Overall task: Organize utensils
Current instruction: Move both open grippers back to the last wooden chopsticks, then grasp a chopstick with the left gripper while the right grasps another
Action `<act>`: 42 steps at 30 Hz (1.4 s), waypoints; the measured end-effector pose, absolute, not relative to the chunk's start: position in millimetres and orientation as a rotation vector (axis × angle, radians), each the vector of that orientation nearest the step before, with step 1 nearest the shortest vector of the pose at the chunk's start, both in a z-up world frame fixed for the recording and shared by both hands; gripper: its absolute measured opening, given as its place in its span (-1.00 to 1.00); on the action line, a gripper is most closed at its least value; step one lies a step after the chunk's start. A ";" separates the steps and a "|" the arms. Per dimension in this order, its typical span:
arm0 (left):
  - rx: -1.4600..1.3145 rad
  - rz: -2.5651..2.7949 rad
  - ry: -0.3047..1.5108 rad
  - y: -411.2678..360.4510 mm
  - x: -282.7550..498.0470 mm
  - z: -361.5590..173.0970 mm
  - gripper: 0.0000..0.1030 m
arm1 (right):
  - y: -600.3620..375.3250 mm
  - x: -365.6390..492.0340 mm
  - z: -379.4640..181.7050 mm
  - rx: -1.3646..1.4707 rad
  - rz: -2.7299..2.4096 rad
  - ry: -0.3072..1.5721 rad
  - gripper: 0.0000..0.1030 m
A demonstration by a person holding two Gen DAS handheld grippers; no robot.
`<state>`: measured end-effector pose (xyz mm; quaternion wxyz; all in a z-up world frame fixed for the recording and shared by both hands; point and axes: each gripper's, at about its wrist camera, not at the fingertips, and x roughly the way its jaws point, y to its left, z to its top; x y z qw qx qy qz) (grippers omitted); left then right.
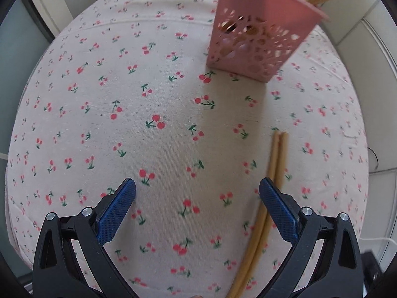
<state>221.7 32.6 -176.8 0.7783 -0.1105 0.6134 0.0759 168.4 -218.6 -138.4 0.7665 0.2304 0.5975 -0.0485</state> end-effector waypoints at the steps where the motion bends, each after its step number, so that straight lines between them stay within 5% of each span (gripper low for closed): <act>1: -0.231 0.177 1.316 32.0 223.1 -176.5 0.86 | -219.4 168.5 -139.2 0.506 -0.102 1.303 0.87; 29: -0.085 0.109 1.286 -3.9 264.2 -180.3 0.87 | -211.7 178.7 -154.6 0.516 -0.121 1.366 0.87; 34: -0.073 0.105 1.252 5.7 250.9 -172.8 0.31 | -189.3 198.0 -166.0 0.455 -0.138 1.395 0.87; 39: -0.057 0.111 1.233 13.4 238.4 -166.4 -0.80 | -160.5 223.2 -172.7 0.403 -0.121 1.384 0.87; 42: -0.108 0.118 1.241 25.0 229.5 -164.7 -0.88 | -139.5 235.8 -174.3 0.349 -0.123 1.366 0.87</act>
